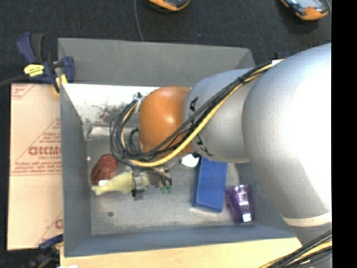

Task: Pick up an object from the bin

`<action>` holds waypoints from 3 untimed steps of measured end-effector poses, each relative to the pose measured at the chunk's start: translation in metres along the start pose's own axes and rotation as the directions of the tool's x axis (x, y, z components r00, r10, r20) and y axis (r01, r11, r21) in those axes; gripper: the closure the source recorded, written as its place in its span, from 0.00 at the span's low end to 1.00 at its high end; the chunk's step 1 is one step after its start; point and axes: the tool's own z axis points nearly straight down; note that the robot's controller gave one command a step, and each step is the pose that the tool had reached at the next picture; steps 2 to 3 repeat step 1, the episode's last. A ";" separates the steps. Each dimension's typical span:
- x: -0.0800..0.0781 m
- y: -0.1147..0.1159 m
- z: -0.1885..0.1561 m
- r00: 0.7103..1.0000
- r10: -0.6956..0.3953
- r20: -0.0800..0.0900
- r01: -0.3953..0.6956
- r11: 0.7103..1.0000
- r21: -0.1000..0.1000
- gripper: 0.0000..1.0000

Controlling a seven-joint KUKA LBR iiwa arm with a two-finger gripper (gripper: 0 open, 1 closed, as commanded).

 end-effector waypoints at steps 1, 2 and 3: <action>-0.006 -0.008 -0.069 0.999 0.043 0.000 -0.043 0.999 -0.001 1.00; -0.006 -0.008 -0.069 0.999 0.043 0.000 -0.043 0.999 -0.001 1.00; -0.006 -0.008 -0.069 0.999 0.043 0.000 -0.043 0.999 -0.001 1.00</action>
Offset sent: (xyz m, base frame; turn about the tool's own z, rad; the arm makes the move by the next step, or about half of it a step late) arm 0.0138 -0.0024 0.1667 -0.1250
